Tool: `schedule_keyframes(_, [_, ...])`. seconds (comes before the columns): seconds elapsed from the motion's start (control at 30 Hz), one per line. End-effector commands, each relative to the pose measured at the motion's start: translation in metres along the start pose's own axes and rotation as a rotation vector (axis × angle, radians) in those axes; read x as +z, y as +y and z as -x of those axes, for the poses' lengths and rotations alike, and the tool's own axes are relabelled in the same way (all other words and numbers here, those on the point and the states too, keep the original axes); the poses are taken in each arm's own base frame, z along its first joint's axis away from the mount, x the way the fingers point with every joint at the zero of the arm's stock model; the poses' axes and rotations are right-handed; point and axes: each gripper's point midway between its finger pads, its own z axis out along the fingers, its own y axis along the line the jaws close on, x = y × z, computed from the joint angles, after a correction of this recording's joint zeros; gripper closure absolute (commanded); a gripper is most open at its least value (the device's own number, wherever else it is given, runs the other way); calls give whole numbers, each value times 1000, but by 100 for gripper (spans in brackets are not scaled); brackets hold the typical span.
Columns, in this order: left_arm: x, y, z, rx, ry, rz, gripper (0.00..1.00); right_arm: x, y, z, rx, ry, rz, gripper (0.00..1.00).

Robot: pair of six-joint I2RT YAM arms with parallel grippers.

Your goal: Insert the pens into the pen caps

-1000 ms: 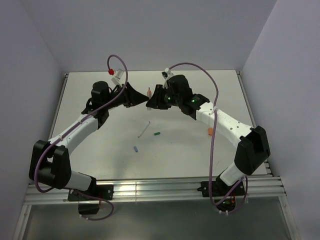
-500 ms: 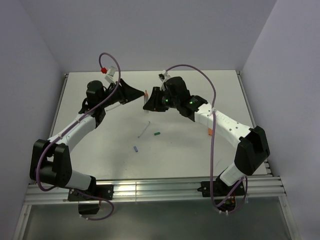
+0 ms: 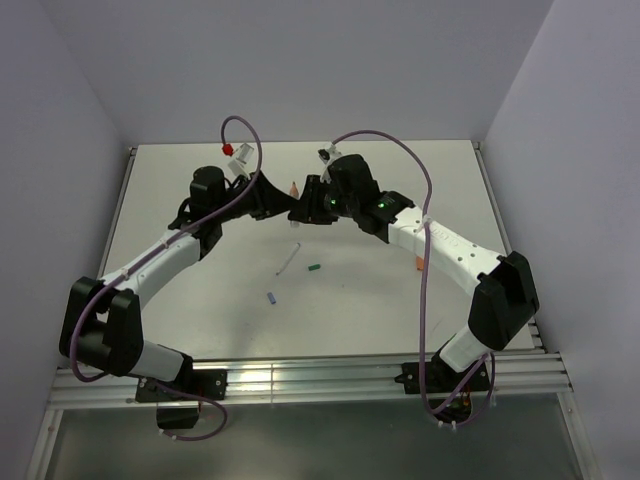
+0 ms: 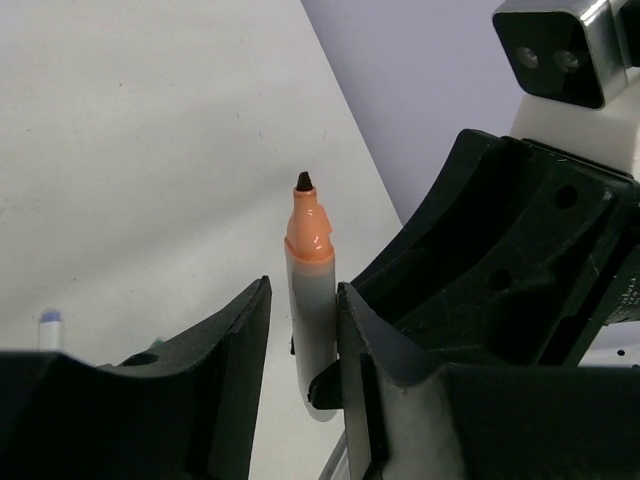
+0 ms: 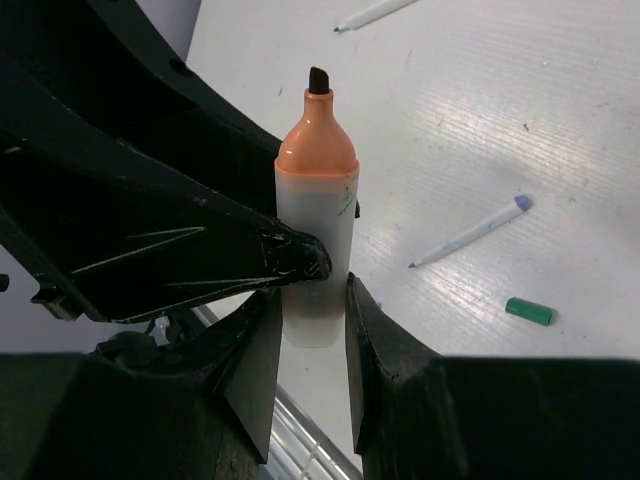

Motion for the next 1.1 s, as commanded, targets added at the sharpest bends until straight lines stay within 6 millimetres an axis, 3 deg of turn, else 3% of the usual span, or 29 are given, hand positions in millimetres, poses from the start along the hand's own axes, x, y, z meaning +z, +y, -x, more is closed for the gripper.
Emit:
schedule_keyframes(0.0, [1,-12,-7,20,26,-59,67,-1,12,25,-23,-78,7,100])
schedule_keyframes(0.1, [2,-19,-13,30,52,-89,79,-1,20,27,-67,-70,49,100])
schedule_keyframes(0.13, [3,-20,-13,36,57,-95,89,-5,26,28,-90,-69,72,99])
schedule_keyframes(0.23, [-1,-23,-15,69,92,-121,100,-23,37,31,-177,-70,138,80])
schedule_keyframes(0.3, [-7,-27,-21,114,149,-169,100,-35,37,19,-226,-20,212,64])
schedule_keyframes(0.4, [-14,-36,-25,213,214,-252,100,-65,18,22,-271,-17,287,46])
schedule_keyframes(0.47, [-22,-49,-32,240,254,-340,100,-93,10,23,-296,-13,385,40])
schedule_keyframes(0.57, [-33,-62,-45,248,296,-443,100,-117,2,24,-312,-13,460,37])
schedule_keyframes(0.7, [-38,-75,-56,241,309,-506,100,-140,28,21,-319,-28,587,38])
schedule_keyframes(0.9, [-47,-98,-60,208,294,-607,99,-135,54,8,-310,1,665,36])
schedule_keyframes(1.07, [-57,-112,-61,206,272,-672,99,-120,53,5,-294,20,649,34])
